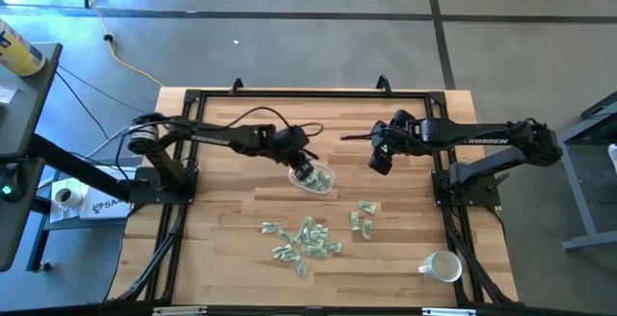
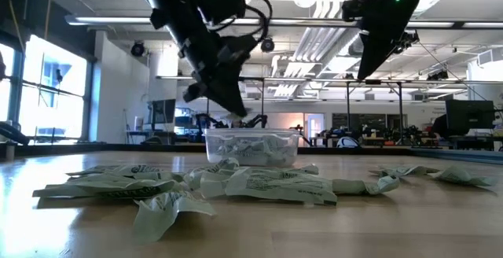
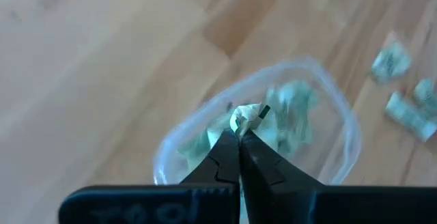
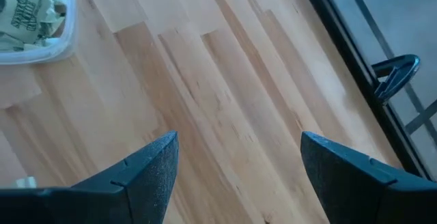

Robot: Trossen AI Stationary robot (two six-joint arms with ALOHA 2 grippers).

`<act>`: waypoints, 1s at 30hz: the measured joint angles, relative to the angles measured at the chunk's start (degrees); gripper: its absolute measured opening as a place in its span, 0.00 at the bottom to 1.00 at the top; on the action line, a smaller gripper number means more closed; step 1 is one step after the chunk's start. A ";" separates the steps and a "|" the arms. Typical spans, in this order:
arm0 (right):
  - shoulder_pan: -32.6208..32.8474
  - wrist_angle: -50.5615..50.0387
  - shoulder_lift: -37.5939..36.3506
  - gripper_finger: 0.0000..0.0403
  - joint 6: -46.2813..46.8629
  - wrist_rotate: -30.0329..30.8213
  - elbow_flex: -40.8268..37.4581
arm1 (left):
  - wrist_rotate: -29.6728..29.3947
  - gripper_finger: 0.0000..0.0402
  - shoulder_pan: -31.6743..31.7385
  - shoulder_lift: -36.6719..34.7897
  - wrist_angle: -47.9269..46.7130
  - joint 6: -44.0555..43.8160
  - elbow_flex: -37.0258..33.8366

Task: Pick and place Stevia / Truvia into bins
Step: Put the stevia packet into the transparent container

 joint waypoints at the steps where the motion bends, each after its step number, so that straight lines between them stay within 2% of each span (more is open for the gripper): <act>1: 0.00 0.08 0.16 0.73 0.09 -0.11 0.00 | 0.85 0.09 -0.06 1.27 0.31 0.29 0.31; 7: 0.35 0.91 1.33 0.73 -1.53 -5.30 0.00 | 1.20 0.20 -0.09 5.24 1.01 1.27 2.58; 11: 3.20 0.46 2.75 0.73 -5.27 -9.91 0.00 | 0.86 0.32 -0.09 4.11 -3.75 0.07 4.24; 14: 6.35 -0.23 4.06 0.73 -7.90 -10.37 0.00 | 0.85 0.43 -0.15 3.47 -7.40 0.06 5.77; 19: 11.51 2.09 5.74 0.73 -8.84 -15.83 -3.67 | 0.05 0.56 -1.57 2.87 -19.55 -0.24 9.05; 22: 14.93 6.75 5.86 0.73 -4.82 -18.26 -9.05 | -2.88 0.58 -4.56 1.25 -24.96 -0.79 10.30; 24: 17.52 10.83 5.86 0.73 -1.86 -18.37 -12.09 | -3.80 0.58 -6.38 0.06 -25.41 -2.49 10.52; 30: 22.90 24.17 5.88 0.73 3.69 -17.91 -19.24 | -6.85 0.52 -8.92 -5.76 -25.52 -5.72 10.60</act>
